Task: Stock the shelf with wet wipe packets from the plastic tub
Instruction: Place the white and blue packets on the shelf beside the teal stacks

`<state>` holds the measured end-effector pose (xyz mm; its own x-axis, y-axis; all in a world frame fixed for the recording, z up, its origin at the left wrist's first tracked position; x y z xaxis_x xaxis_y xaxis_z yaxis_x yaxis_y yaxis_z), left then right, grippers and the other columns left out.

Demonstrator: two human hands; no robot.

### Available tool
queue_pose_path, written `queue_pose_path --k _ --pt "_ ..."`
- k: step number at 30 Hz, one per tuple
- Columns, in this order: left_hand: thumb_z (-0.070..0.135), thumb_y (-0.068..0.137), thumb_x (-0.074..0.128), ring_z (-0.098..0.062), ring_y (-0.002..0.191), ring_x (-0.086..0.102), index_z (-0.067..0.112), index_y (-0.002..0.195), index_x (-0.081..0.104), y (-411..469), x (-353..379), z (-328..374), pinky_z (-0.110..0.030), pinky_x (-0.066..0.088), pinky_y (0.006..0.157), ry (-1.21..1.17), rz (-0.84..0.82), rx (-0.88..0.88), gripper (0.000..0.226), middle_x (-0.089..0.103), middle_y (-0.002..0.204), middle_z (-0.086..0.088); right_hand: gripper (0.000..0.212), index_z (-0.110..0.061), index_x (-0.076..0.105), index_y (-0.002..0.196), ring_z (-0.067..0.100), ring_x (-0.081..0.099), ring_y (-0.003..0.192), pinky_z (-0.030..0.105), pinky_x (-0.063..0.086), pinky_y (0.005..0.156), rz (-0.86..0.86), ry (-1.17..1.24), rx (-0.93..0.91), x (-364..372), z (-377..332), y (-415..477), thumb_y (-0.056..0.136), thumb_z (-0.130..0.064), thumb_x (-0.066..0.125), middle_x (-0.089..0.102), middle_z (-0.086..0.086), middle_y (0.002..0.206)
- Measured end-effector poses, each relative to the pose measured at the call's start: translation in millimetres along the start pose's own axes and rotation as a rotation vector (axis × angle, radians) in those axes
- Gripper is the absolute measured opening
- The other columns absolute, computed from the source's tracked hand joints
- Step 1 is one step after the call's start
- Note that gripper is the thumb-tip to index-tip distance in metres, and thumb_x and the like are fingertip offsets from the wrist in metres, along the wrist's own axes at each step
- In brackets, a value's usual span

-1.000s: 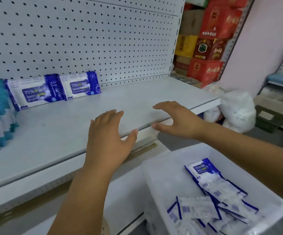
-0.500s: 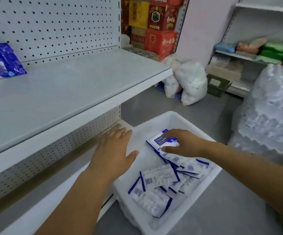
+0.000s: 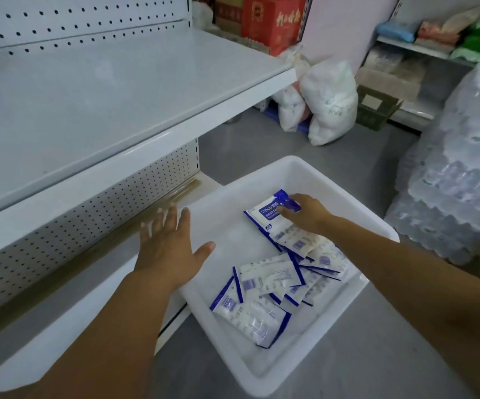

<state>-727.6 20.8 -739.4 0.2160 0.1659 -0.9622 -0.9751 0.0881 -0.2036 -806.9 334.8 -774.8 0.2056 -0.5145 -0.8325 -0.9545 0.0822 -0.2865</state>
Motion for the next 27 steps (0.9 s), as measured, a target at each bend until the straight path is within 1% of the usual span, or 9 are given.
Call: queue_pose_path --k 2,4,9,12,13,16,19,23,27 --pt "0.072 0.094 0.034 -0.029 0.156 -0.009 0.019 0.161 -0.002 5.7 2.5 0.9 -0.054 0.000 0.125 -0.024 -0.002 -0.004 0.092 -0.010 0.169 -0.007 0.053 -0.014 0.057 0.122 0.027 0.060 0.105 0.034 0.046 0.083 0.001 -0.009 0.059 12.7 1.6 15.0 0.094 -0.059 0.054 0.064 0.006 0.114" --pt "0.072 0.094 0.034 -0.028 0.156 -0.009 0.019 0.161 -0.002 9.2 4.1 -0.7 -0.054 -0.001 0.125 -0.036 -0.003 -0.004 0.093 -0.011 0.169 -0.007 0.057 -0.014 0.058 0.112 0.026 0.057 0.102 0.038 0.050 0.085 -0.003 -0.095 0.089 25.8 2.6 24.9 0.089 -0.067 0.057 0.063 0.008 0.112" --pt "0.071 0.094 0.036 -0.027 0.156 -0.006 0.020 0.161 -0.004 15.3 6.3 -5.1 -0.053 0.001 0.124 -0.044 0.006 0.013 0.093 -0.010 0.169 -0.005 0.084 -0.018 0.052 0.132 0.025 0.048 0.119 0.043 0.050 0.097 -0.026 -0.147 0.063 33.3 -3.3 26.8 0.071 -0.071 0.073 0.052 0.007 0.128" --pt "0.070 0.094 0.038 -0.027 0.156 -0.003 0.021 0.161 -0.005 17.1 8.6 -6.8 -0.052 0.004 0.124 -0.054 0.013 0.021 0.093 -0.007 0.170 -0.004 0.095 -0.020 0.039 0.145 0.028 0.043 0.129 0.045 0.048 0.101 -0.031 -0.085 0.079 33.4 -0.9 29.5 0.071 -0.061 0.081 0.043 0.009 0.142" --pt "0.070 0.094 0.039 -0.027 0.156 -0.002 0.022 0.161 -0.004 17.4 9.2 -7.2 -0.052 0.005 0.124 -0.058 0.017 0.025 0.093 -0.006 0.170 -0.004 0.096 -0.019 0.037 0.146 0.028 0.045 0.129 0.044 0.049 0.101 -0.038 -0.065 0.093 34.4 0.1 30.7 0.071 -0.059 0.082 0.044 0.008 0.143" --pt "0.068 0.095 0.041 -0.027 0.156 -0.001 0.022 0.161 -0.004 16.8 9.3 -7.7 -0.052 0.006 0.124 -0.069 0.018 0.027 0.092 -0.005 0.170 -0.004 0.089 -0.020 0.046 0.133 0.022 0.054 0.114 0.042 0.054 0.094 -0.047 -0.120 0.071 36.7 -0.7 34.9 0.065 -0.064 0.083 0.057 0.005 0.128" --pt "0.066 0.096 0.042 -0.027 0.156 -0.001 0.022 0.161 -0.004 15.8 7.8 -8.2 -0.052 0.008 0.124 -0.077 0.015 0.024 0.090 -0.005 0.170 -0.003 0.088 -0.021 0.049 0.126 0.021 0.054 0.109 0.040 0.054 0.091 -0.042 -0.163 0.073 34.1 -7.8 34.4 0.060 -0.068 0.083 0.057 0.003 0.119" --pt "0.064 0.097 0.040 -0.027 0.156 -0.002 0.023 0.161 -0.004 15.0 6.5 -6.6 -0.051 0.007 0.124 -0.079 0.007 0.023 0.088 -0.006 0.170 -0.004 0.087 -0.020 0.047 0.130 0.021 0.053 0.113 0.038 0.055 0.089 -0.007 -0.146 0.071 35.1 -12.4 30.5 0.064 -0.060 0.086 0.055 0.004 0.125" --pt "0.063 0.098 0.041 -0.026 0.156 -0.002 0.022 0.161 0.001 11.5 7.4 -9.5 -0.049 0.007 0.124 -0.111 0.031 0.028 0.085 -0.003 0.170 -0.005 0.091 -0.021 0.041 0.134 0.021 0.054 0.113 0.040 0.056 0.091 0.027 -0.082 0.073 38.2 -12.0 26.9 0.063 -0.054 0.089 0.053 0.004 0.130"
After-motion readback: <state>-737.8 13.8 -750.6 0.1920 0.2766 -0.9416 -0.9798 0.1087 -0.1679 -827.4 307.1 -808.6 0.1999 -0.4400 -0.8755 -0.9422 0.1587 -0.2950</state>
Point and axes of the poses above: each hand's wrist, its own y-axis towards the middle knuckle, its own x-axis out of the palm, z = x × y, the point moved 4 cm from there along y, towards the middle knuckle
